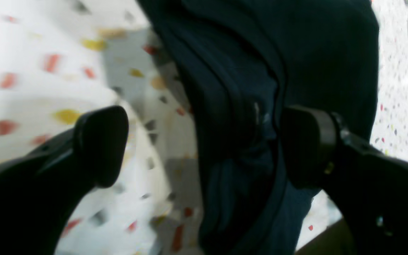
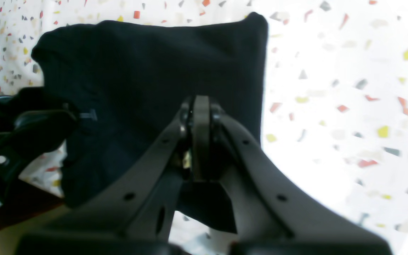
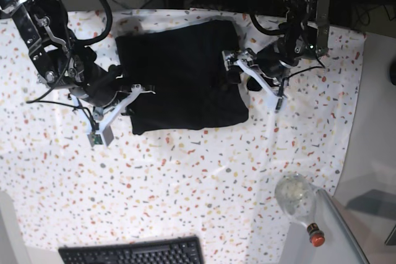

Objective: Layout the t-shirt on the table in an organized manner, then fold the t-shirt properly
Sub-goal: 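Press the folded stack flat with the right gripper, then grasp the folded shirt with the left gripper and rotate it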

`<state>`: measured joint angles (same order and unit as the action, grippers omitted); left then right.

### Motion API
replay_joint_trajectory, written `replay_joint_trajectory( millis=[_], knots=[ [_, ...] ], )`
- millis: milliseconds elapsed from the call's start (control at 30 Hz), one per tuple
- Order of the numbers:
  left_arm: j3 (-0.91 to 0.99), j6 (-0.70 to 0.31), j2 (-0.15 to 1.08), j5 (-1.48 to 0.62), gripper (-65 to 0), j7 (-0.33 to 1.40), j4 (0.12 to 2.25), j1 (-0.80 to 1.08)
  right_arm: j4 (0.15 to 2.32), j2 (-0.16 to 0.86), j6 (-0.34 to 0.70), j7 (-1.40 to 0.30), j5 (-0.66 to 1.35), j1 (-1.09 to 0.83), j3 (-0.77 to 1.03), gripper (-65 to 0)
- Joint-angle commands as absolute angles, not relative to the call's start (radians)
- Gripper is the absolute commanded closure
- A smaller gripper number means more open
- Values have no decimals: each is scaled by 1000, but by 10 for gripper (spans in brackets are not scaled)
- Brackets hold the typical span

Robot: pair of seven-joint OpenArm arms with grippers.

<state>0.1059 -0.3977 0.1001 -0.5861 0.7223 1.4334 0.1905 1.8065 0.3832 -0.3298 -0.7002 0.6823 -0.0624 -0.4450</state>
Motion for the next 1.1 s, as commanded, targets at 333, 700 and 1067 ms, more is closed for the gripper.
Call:
replay_joint_trajectory(
  millis=[333, 700, 1067],
  knots=[
    [-65, -406, 136, -602, -359, 710, 1227, 47, 1825, 394, -321, -685, 684, -117, -318, 0],
    [-426, -406, 328, -602, 0, 846, 1230, -269, 1751, 394, -321, -685, 684, -211, -5, 0],
    [-1293, -407, 317, -509, 0, 691, 1113, -746, 1736, 386, -321, -685, 684, -260, 99, 0]
  ],
)
